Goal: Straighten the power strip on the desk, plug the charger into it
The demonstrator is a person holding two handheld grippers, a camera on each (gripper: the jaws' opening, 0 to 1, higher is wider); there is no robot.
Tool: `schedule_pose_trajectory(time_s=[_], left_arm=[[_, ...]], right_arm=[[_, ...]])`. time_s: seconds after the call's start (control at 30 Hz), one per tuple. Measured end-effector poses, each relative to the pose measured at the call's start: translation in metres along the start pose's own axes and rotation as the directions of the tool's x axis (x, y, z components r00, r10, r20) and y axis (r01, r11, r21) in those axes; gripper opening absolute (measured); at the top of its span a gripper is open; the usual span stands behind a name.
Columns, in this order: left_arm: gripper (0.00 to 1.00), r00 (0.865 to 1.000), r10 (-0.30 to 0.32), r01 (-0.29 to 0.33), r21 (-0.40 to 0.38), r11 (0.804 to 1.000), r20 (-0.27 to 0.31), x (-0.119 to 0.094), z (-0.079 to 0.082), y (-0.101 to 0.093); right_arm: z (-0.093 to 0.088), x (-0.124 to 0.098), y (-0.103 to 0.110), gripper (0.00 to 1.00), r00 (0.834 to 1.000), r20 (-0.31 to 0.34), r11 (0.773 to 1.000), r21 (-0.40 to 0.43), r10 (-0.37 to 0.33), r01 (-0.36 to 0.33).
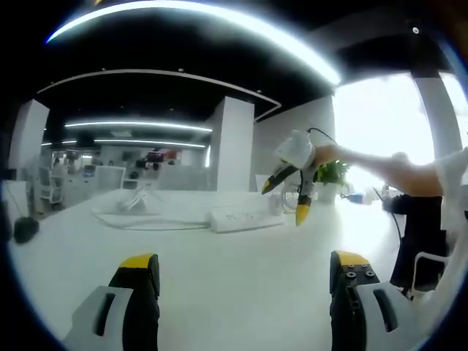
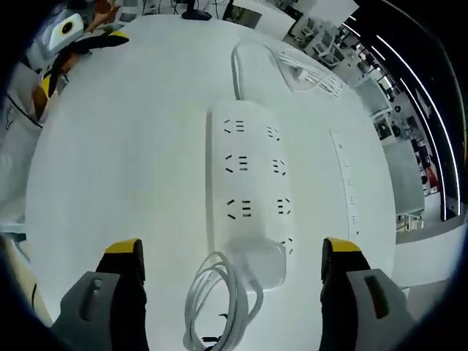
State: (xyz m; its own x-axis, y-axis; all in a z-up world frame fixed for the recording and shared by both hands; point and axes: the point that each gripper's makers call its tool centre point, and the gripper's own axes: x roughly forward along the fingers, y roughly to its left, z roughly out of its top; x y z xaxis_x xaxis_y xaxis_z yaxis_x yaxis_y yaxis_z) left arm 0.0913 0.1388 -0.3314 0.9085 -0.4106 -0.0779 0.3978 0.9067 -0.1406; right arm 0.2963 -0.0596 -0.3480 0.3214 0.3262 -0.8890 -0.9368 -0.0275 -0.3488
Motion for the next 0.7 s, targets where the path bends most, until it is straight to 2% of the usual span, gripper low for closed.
schedule_pose_trajectory(time_s=[0.13, 0.37, 0.47, 0.57, 0.7], left_arm=[[0.99, 1.000, 0.000, 0.000, 0.000, 1.000, -0.002, 0.000, 0.000, 0.001], [0.99, 1.000, 0.000, 0.000, 0.000, 1.000, -0.003, 0.002, 0.000, 0.001], [0.99, 1.000, 0.001, -0.001, 0.001, 1.000, -0.004, 0.003, 0.000, 0.001], [0.99, 1.000, -0.001, 0.001, 0.004, 1.000, -0.002, 0.004, 0.002, 0.001], [0.99, 1.000, 0.001, -0.001, 0.005, 1.000, -0.002, 0.005, 0.002, 0.002]], right_arm=[[0.003, -0.003, -0.002, 1.00, 1.000, 0.024, 1.000, 0.008, -0.009, 0.009], [0.013, -0.011, -0.005, 1.00, 0.994, 0.106, 0.999, 0.047, -0.018, 0.014], [0.019, -0.014, -0.006, 1.00, 0.987, 0.158, 0.997, 0.082, -0.017, 0.004], [0.026, -0.018, -0.008, 1.00, 0.974, 0.225, 0.993, 0.116, -0.020, -0.007], [0.030, -0.024, -0.010, 1.00, 0.959, 0.281, 0.989, 0.147, -0.031, -0.011]])
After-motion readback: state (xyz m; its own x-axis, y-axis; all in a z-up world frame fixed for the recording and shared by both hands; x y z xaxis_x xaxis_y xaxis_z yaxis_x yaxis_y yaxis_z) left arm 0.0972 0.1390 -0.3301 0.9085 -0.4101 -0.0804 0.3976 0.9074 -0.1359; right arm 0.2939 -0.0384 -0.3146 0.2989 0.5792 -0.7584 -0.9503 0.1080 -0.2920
